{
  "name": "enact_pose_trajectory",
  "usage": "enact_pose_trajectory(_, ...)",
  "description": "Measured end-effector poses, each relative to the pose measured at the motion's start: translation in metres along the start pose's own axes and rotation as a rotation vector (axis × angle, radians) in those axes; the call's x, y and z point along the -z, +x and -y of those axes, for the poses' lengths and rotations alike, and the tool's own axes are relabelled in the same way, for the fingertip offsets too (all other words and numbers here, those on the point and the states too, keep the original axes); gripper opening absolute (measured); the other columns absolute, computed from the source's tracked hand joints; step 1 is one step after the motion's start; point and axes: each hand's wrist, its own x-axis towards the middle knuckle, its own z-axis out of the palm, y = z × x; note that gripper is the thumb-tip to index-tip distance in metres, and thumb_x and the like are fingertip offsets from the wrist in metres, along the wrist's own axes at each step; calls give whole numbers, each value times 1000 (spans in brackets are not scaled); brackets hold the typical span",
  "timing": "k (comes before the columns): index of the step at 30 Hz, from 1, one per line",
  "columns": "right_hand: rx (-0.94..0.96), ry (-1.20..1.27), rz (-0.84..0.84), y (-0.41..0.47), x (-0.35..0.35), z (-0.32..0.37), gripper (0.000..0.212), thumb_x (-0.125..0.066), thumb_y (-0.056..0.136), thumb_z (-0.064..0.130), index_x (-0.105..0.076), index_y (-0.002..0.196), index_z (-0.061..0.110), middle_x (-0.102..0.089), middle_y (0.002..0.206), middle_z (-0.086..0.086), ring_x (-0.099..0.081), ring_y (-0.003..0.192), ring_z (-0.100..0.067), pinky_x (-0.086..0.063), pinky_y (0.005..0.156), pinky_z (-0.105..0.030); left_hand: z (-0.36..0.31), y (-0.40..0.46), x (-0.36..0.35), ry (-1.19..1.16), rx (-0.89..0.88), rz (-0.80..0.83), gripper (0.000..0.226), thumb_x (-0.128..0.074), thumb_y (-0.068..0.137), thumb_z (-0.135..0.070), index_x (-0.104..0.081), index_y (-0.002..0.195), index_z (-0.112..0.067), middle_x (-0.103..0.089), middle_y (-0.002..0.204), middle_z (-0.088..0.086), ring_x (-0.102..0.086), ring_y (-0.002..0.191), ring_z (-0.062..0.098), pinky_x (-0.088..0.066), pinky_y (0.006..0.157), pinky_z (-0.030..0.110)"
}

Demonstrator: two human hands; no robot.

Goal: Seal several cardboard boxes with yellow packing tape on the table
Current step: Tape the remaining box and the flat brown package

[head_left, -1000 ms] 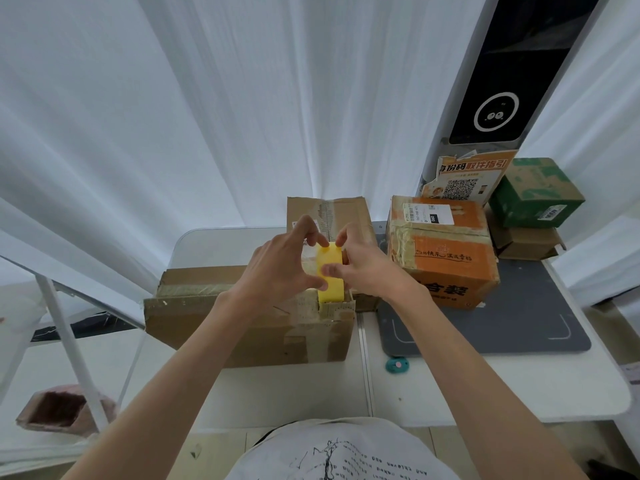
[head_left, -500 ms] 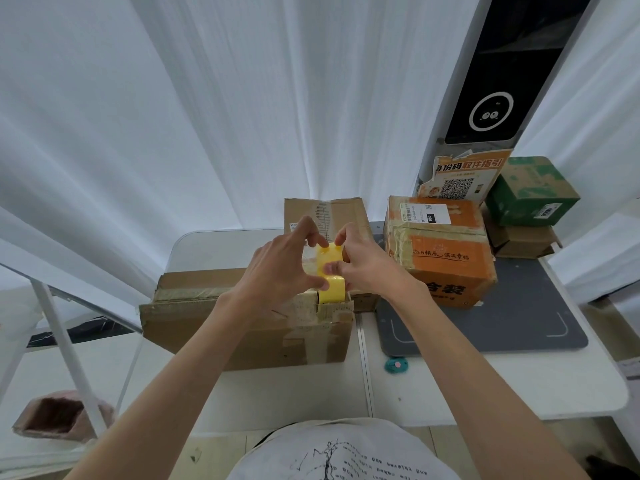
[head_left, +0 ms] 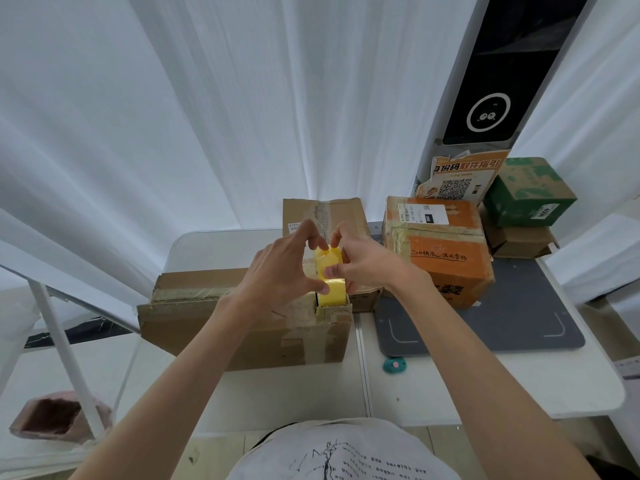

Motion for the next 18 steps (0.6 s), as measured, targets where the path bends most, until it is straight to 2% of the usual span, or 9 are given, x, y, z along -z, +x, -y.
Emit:
enact_pose_trajectory(2,10,-18,-24,0,-3,1,40,-70,96,23,-37,118,21,-58,104,-8,-71,77,-23,-62,65,-30,1,0,0,1,0,-3,73,-93,66,-39,-41,114,-25,-52,108,-20,-60,88,17,-34,62,14)
enact_pose_trajectory(7,11,-15,-70,0,-7,-1,40,-70,95,25,-38,118,22,-58,108,-9,-73,80,-25,-64,73,-41,3,-1,-1,-3,-6,-20,72,-93,67,-39,-40,114,-25,-56,112,-16,-61,89,18,-36,62,15)
enact_pose_trajectory(12,15,-17,-92,-1,-8,-3,38,-69,95,25,-38,116,22,-54,108,-7,-71,82,-25,-64,70,-36,2,-1,-1,-10,-13,-18,72,-93,67,-39,-40,114,-24,-55,112,-18,-60,88,16,-36,63,14)
enact_pose_trajectory(15,28,-3,-76,0,-7,-4,40,-70,95,24,-38,120,22,-53,102,-4,-70,80,-22,-62,64,-30,1,-2,-1,-11,-9,-12,71,-93,68,-39,-39,113,-26,-57,114,-17,-59,89,16,-34,63,13)
enact_pose_trajectory(18,20,-43,-24,0,-2,-4,43,-69,96,26,-37,124,24,-56,96,0,-68,74,-14,-48,52,-15,0,-3,-1,-16,-6,-2,71,-92,68,-39,-40,114,-24,-53,111,-19,-59,91,18,-33,63,13)
